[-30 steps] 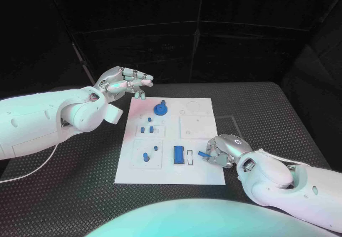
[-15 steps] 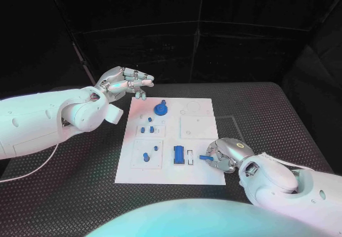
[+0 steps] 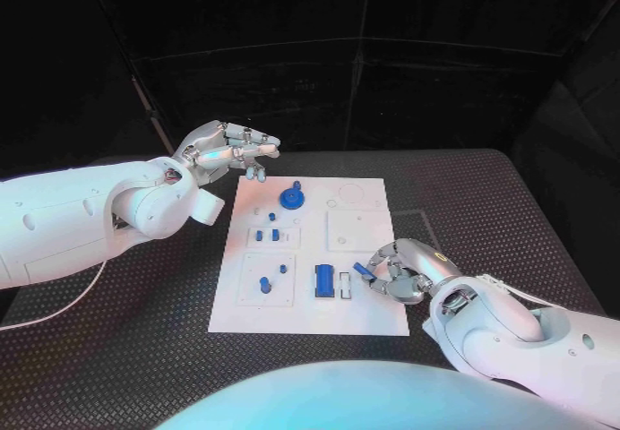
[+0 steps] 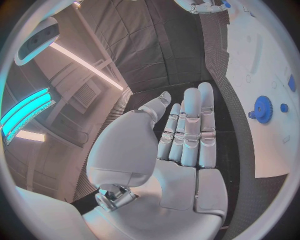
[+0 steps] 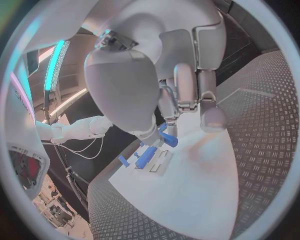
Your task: Assemble the parts on the task board
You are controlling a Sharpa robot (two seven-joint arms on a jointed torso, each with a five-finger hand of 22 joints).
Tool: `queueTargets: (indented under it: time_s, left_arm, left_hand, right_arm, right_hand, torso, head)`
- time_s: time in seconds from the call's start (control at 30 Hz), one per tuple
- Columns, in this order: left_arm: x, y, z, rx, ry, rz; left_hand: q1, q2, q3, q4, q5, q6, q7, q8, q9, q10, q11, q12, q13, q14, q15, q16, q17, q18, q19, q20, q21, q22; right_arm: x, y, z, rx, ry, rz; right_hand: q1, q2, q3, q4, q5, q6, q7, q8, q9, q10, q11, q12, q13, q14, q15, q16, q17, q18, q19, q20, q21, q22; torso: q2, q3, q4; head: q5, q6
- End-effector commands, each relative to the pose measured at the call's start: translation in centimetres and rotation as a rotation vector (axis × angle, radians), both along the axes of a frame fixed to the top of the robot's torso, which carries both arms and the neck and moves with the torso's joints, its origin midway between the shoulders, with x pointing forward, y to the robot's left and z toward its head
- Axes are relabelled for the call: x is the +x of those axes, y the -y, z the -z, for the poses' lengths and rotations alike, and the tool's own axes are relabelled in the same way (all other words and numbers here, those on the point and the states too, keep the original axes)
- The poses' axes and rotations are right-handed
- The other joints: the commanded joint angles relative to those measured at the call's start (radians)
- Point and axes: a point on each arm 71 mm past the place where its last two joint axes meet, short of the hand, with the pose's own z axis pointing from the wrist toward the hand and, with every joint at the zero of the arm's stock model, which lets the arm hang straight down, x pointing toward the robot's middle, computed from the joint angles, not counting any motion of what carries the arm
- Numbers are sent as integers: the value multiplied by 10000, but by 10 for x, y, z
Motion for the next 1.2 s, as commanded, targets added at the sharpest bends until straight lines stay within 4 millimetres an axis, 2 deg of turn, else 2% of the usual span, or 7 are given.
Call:
queueTargets:
  time_s: [0.03, 0.13, 0.3, 0.43, 0.83, 1.07, 1.2]
  left_arm:
    - [0, 2, -1, -101, -6, 115]
    - [0, 2, -1, -101, -8, 121]
    - [0, 3, -1, -104, -12, 136]
    - [0, 3, -1, -106, -12, 142]
    - [-1, 3, -1, -109, -16, 149]
    - [-1, 3, -1, -110, -22, 157]
    - [-1, 4, -1, -113, -32, 173]
  left_hand:
    - [16, 45, -67, -5, -6, -46, 34, -57, -8, -61, -22, 33, 2, -54, -9, -32, -10, 58, -11, 90, -55, -12]
    - [16, 45, -67, -5, -6, -46, 34, -57, -8, -61, -22, 33, 2, -54, -9, -32, -10, 58, -11, 90, -55, -12]
    - [16, 45, -67, -5, -6, -46, 34, -57, -8, -61, -22, 33, 2, -54, -9, -32, -10, 58, -11, 90, -55, -12]
    - [16, 45, -67, -5, -6, -46, 34, -57, -8, -61, -22, 33, 2, -54, -9, -32, -10, 58, -11, 90, -55, -12]
    - [16, 45, -67, -5, -6, -46, 34, -57, -8, -61, -22, 33, 2, -54, -9, -32, -10, 58, -11, 90, -55, -12]
    - [16, 45, -67, -5, -6, -46, 34, -57, -8, -61, -22, 33, 2, -54, -9, -32, -10, 58, -11, 90, -55, -12]
    - [16, 45, -67, -5, -6, -46, 34, -57, -8, -61, -22, 33, 2, -54, -9, -32, -10, 58, -11, 90, -55, -12]
  right_arm:
    - [2, -1, 2, 619, -448, 316]
    - [2, -2, 8, 471, -965, 308]
    - [3, -6, 15, 210, -1598, 193]
    - [4, -11, 18, 83, -1878, 75]
    - [6, -19, 22, 65, -2009, 5]
    - [6, -23, 23, 71, -2127, -83]
    - [6, -25, 23, 92, -2161, -138]
  right_hand:
    - [-244, -76, 50, 83, -58, 249, -202, -67, 32, 46, -3, 41, 5, 868, -68, 60, 1874, -73, 79, 21, 38, 5]
    - [-540, -156, -52, 228, 318, 311, -211, -75, 52, 51, -3, 33, -1, 861, -63, 46, 1842, -72, 76, 26, 24, -7]
    - [-896, -178, -246, 425, 477, 400, -232, -73, 88, 67, -16, 42, 14, 860, -74, 44, 1841, -70, 79, 23, 10, -13]
    - [-1106, -127, -406, 560, 762, 466, -262, -70, 125, 101, -39, 78, 55, 863, -95, 53, 1861, -69, 90, 7, 3, -10]
    - [-1187, -83, -488, 613, 816, 539, -290, -45, 157, 133, -61, 120, 99, 867, -109, 60, 1878, -71, 101, -4, 5, 2]
    - [-1188, -80, -495, 613, 816, 546, -295, -42, 161, 137, -64, 126, 105, 869, -111, 64, 1887, -71, 104, -6, 7, 7]
    - [-1205, -80, -529, 617, 780, 559, -302, -38, 172, 143, -71, 131, 112, 870, -118, 66, 1891, -70, 103, -11, 3, 1]
  torso:
    - [1, 0, 7]
    - [2, -5, 20]
    - [2, -4, 21]
    - [-3, -2, 3]
    - [-1, 0, -3]
    - [1, 0, -8]
    - [2, 2, -1]
  head:
    - [7, -1]
    - [8, -1]
    - [50, -1]
    - [73, -1]
    - [100, -1]
    - [197, -1]
    - [196, -1]
